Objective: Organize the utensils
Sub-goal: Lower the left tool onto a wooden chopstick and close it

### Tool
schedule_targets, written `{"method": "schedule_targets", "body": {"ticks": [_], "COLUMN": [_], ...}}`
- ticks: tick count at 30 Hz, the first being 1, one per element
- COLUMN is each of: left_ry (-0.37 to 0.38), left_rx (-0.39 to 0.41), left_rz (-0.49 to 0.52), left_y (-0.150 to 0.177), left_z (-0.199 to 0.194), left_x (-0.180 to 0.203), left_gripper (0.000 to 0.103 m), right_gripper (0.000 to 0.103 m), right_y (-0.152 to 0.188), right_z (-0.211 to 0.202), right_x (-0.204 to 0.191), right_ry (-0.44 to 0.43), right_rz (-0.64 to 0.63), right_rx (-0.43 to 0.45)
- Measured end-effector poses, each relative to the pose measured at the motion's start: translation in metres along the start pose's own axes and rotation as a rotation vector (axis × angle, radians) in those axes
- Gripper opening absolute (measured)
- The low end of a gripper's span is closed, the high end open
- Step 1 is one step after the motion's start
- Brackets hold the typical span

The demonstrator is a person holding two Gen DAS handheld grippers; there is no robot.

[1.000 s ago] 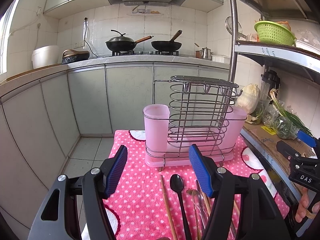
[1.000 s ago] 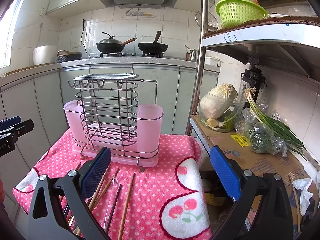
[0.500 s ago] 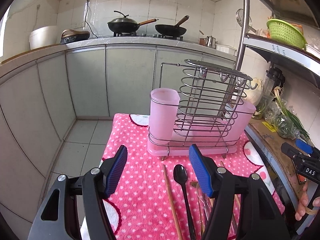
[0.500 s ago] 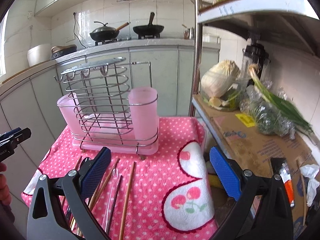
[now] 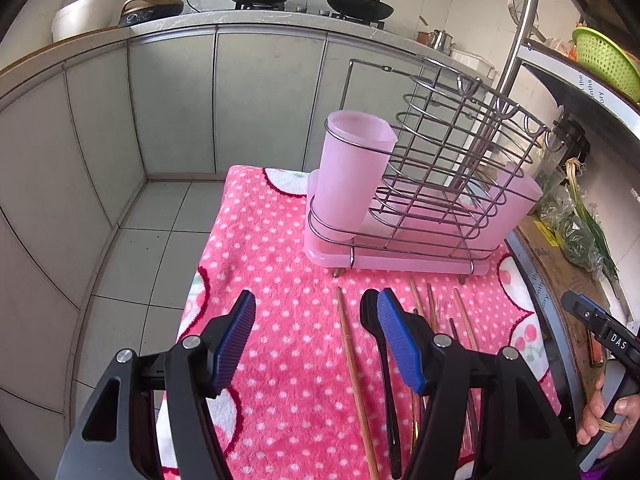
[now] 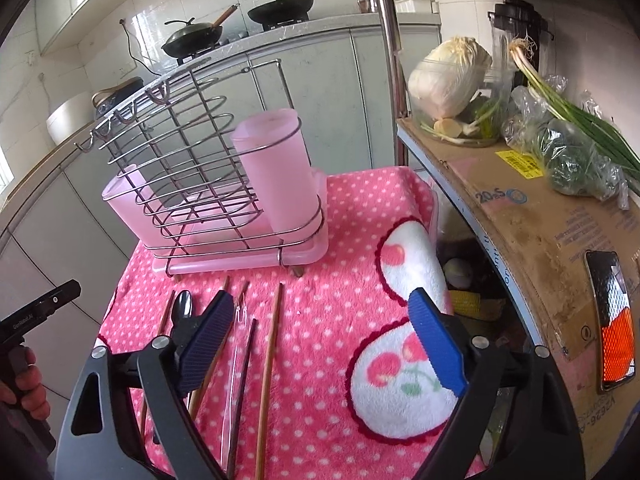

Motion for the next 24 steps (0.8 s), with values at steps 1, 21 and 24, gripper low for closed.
{"method": "schedule_targets", "body": {"ticks": [1, 21, 24], "left_ry": [-0.002, -0.037, -0.040], "left_rx": [-0.004, -0.069, -0.120], "left_rz": [-0.001, 0.077, 0.096], "left_y": [0.001, 0.000, 0.001], "left_z": [0.002, 0.018, 0.028], "left_x": [0.000, 0.013, 0.015], "left_gripper": [0.063, 0.053, 0.048], "right_gripper": [0.089, 0.079, 0.077], "right_y": [0.000, 0.003, 0.004], "right_z": [0.001, 0.013, 0.013], "right_x": [0.001, -0.004, -0.006], "right_ry": [0.000, -0.016, -0.027], "right_rz": [0.002, -0.017, -0.015], "right_rx": [-0.002, -0.036, -0.044]}}
Point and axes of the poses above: each gripper's, at about its wrist camera, not at the fingertips, and z roughly the way its jaws point, x to its right, y to its underside, the point moved 5 cm from there along z, roughly the way its jaws point, and after that the axes turned 1 degree about y, right-handed, at the moved point
